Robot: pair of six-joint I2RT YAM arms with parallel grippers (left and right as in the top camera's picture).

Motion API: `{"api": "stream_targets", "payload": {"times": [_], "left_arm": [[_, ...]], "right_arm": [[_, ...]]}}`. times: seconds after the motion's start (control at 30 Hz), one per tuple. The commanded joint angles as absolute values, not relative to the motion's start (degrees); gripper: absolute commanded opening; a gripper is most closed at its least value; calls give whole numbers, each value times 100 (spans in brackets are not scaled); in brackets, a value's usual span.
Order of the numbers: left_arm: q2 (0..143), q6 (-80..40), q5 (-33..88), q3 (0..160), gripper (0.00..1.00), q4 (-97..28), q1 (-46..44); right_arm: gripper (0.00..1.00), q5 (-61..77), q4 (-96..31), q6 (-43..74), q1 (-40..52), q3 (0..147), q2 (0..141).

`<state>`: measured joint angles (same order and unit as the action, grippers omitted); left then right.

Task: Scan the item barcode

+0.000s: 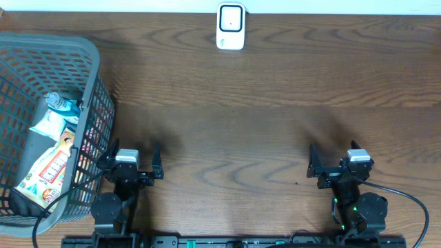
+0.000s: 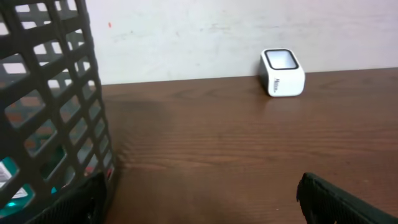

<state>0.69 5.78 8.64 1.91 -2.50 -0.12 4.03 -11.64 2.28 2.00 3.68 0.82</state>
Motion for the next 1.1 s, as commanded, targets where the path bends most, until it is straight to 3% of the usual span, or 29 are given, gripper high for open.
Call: {"api": "stream_targets", "payload": {"times": [0.0,0.13,0.3,0.63,0.9,1.07], "left_arm": [[23,491,703,23,98,-336,-32],[23,480,685,23,98,-333,-34],[23,-102,1925,167,98,-381,-36],[217,-956,2904,1238,98,-458,-36],[1678,-1068,2963,3339,98,-1682,-36],[2849,-1061,3020,5061,98,-3133,-36]], "right_arm": [[99,336,-1179,154,261,357,32],[99,336,-1179,154,261,357,32],[99,336,-1179,152,261,357,32],[99,336,-1179,152,261,357,32],[99,336,-1179,152,261,357,32],[99,336,-1179,152,261,357,32]]}}
